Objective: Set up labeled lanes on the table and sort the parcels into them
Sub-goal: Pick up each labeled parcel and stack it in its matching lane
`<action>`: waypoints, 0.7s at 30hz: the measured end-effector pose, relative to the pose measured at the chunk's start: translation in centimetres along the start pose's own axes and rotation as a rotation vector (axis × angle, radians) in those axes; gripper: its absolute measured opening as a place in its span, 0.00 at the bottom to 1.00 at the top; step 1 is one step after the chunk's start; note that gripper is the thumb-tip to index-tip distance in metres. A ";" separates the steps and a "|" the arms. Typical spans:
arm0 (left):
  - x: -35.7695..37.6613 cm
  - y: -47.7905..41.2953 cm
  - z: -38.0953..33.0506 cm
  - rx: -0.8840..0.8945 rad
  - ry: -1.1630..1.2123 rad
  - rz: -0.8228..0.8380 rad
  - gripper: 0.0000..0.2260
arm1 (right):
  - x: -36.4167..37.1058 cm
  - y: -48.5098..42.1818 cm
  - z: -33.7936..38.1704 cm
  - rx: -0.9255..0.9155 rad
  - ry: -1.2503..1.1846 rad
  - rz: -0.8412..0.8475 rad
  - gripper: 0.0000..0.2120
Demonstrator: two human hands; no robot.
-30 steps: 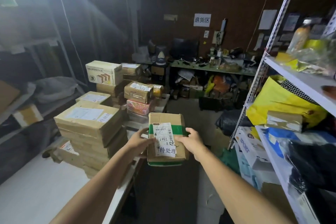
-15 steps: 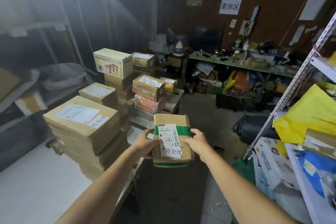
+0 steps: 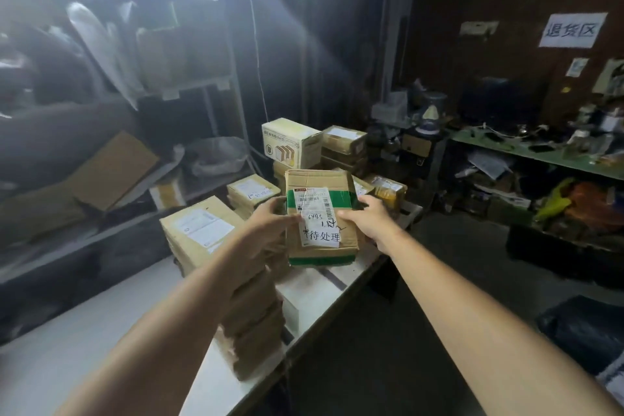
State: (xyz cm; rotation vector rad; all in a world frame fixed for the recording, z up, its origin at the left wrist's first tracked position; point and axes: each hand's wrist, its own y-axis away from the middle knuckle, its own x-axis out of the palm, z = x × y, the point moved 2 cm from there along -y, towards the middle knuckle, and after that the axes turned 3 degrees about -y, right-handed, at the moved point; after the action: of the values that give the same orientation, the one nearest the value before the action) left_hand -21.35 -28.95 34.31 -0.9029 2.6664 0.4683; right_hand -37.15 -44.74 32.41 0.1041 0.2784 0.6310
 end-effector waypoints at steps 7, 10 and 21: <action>-6.0 -3.0 -3.1 0.038 -0.011 -0.051 0.22 | 3.7 -4.9 6.3 -0.134 0.050 0.028 0.37; -7.6 -3.5 -3.7 0.058 -0.016 -0.099 0.11 | 5.1 -6.3 8.0 -0.165 0.053 0.060 0.38; -13.4 -1.3 -1.3 -0.156 0.038 -0.391 0.24 | 14.6 -9.9 11.0 -0.257 0.034 0.440 0.35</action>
State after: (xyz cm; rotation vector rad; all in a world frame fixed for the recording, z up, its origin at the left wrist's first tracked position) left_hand -10.52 -23.30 40.15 -1.4521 2.4221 0.5719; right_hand -17.13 -44.11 37.84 -0.0963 0.2056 1.1007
